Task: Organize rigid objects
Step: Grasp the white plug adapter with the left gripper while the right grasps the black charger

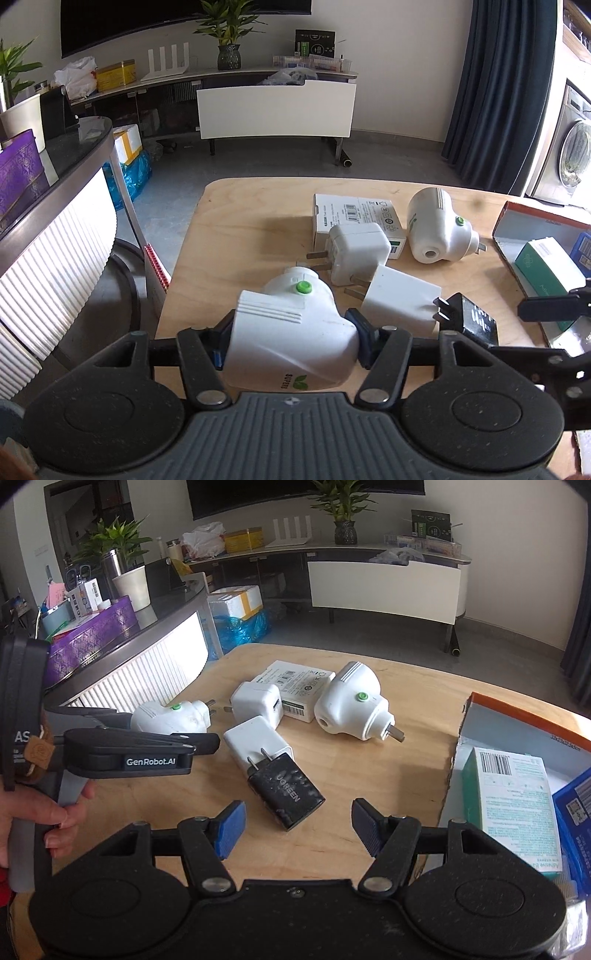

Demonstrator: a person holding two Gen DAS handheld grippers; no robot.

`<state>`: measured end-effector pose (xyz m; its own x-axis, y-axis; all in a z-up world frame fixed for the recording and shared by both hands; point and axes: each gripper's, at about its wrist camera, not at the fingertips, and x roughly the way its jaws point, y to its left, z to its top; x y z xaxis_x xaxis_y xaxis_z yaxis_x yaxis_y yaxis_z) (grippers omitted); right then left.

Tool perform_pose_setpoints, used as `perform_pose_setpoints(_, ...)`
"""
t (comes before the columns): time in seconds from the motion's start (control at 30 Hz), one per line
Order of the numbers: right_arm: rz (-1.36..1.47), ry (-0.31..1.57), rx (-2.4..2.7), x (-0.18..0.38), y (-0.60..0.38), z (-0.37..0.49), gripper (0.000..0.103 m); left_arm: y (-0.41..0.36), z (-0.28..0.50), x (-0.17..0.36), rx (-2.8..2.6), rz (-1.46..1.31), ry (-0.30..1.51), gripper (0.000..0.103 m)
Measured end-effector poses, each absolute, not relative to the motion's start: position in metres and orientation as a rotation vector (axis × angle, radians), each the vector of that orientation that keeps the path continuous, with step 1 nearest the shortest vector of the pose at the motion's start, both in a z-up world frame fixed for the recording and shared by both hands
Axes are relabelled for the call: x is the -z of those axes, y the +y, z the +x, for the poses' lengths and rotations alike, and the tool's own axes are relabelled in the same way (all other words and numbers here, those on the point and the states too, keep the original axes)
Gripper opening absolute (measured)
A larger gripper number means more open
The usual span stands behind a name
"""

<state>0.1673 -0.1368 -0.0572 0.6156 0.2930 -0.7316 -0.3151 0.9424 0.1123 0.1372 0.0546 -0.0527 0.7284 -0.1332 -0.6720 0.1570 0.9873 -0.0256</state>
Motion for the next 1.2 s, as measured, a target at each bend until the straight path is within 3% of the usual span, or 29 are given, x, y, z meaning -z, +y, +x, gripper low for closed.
perform_pose_setpoints(0.27,-0.092,0.851,-0.422,0.073,-0.123,0.192,0.071,0.054,0.117,0.048,0.139,-0.02,0.748,0.062)
perform_pose_setpoints(0.4,-0.082,0.861,-0.417,0.078,-0.118,0.191,0.044,0.051,0.114,0.049,0.133,-0.046,0.76,0.062)
perform_pose_setpoints(1.2,0.079,0.811,-0.157,0.019,-0.142,0.103,0.044,0.018,0.062,0.009,0.134,-0.068,0.692,0.061)
